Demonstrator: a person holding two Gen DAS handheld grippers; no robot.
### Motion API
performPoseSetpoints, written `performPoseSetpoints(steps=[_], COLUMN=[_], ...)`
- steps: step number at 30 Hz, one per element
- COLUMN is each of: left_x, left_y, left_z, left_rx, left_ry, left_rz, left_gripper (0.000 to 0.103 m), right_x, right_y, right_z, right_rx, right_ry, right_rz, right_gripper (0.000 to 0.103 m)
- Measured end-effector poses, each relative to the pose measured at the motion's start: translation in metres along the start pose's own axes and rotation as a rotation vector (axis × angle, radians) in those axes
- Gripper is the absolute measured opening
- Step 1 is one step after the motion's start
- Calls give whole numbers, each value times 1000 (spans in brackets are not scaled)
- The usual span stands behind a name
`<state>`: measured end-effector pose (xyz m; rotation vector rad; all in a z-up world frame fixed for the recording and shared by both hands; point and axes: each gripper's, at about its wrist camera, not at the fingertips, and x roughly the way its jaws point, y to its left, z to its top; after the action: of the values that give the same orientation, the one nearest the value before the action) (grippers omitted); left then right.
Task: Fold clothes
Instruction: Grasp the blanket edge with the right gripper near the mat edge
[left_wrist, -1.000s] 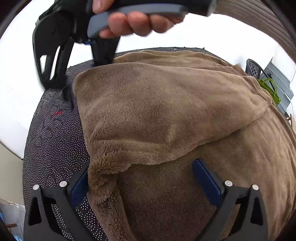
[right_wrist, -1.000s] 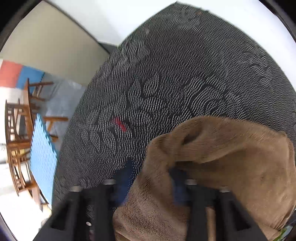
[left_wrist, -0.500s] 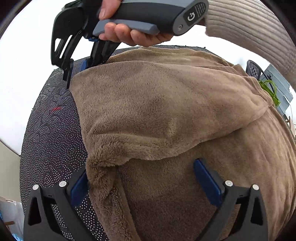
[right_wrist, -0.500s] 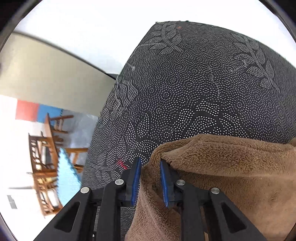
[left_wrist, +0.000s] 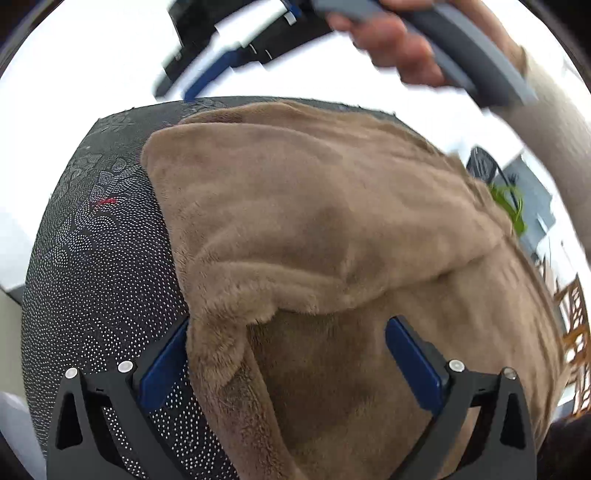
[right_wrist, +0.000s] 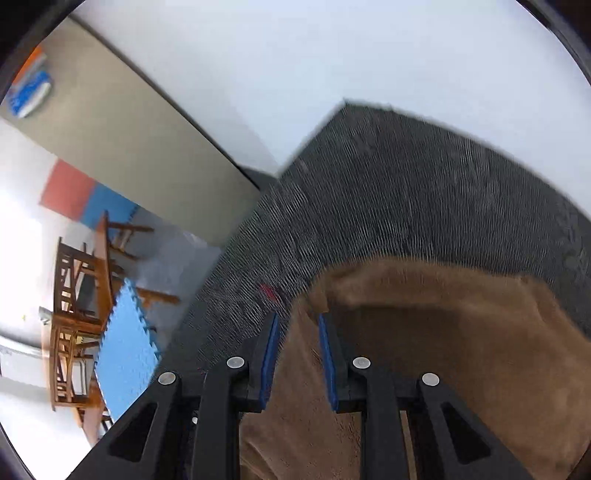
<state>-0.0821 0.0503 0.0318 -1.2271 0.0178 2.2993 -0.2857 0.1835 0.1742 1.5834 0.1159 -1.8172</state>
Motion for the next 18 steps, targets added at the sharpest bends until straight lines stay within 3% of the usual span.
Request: performPoseSetpoints(steps=[3, 5, 8, 10, 12, 16, 18], left_x=[-6, -9, -6, 1, 6, -3, -10], left_y=[1, 3, 11, 15, 17, 16, 16], left_z=[2, 2, 4, 4, 4, 5, 9], left_rx=[1, -8, -39, -56, -63, -67, -68], left_ry=[-45, -75, -84, -59, -37, -63, -97], left_rz=[46, 78, 79, 79, 80, 85, 83], left_gripper=[103, 103, 103, 103, 103, 103, 103], right_x=[21, 33, 37, 45, 59, 76, 73], right_y=[-18, -24, -14, -13, -8, 7, 14], right_z=[13, 25, 38, 44, 47, 44, 44], right_rx=[140, 184, 174, 170, 155, 63, 29], right_ry=[39, 54, 63, 90, 124, 151, 116], right_rz=[103, 120, 64, -36, -60, -167, -216], right_gripper=[23, 23, 23, 23, 23, 23, 7])
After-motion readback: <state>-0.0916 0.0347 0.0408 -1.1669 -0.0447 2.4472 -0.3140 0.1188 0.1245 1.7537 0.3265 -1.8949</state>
